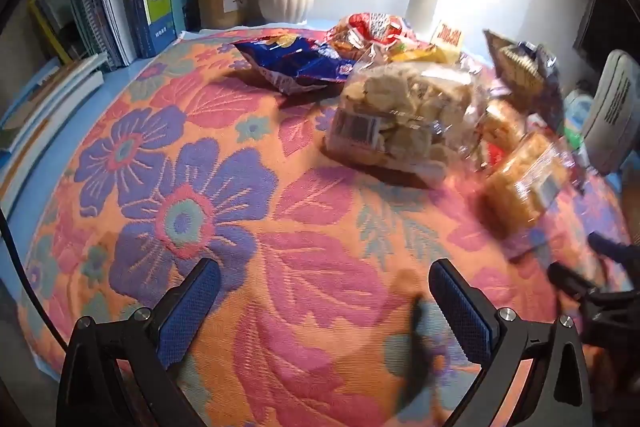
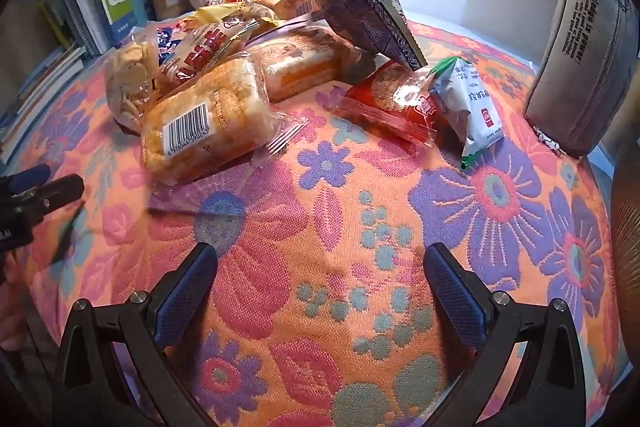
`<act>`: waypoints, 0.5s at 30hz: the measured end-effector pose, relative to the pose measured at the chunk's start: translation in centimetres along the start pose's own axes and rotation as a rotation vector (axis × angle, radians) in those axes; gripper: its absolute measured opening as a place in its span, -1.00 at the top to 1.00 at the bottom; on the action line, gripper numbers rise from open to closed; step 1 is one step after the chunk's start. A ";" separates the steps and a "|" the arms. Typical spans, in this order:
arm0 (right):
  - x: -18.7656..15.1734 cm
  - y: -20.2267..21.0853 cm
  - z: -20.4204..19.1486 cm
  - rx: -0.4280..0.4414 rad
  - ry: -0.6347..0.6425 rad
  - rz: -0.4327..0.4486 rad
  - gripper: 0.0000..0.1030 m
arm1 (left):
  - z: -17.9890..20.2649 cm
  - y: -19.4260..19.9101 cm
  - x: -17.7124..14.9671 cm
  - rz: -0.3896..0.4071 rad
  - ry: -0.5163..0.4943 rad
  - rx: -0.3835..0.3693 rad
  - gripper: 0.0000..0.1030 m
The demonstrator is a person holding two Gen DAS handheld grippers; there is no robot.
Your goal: Organize snacks
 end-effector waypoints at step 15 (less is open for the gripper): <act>0.9 3.9 1.1 -0.027 -0.038 0.153 -1.00 | 1.0 3.6 3.8 0.209 -0.071 0.055 -1.00</act>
Point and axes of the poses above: each gripper's, at about its wrist camera, not at the fingertips, and y roughly against the way its jaws point, z to its right, x to its top, the point moved 9 cm from there along -y, roughly the way its jaws point, and after that the axes turned 6 degrees about y, right-handed, at the moved point
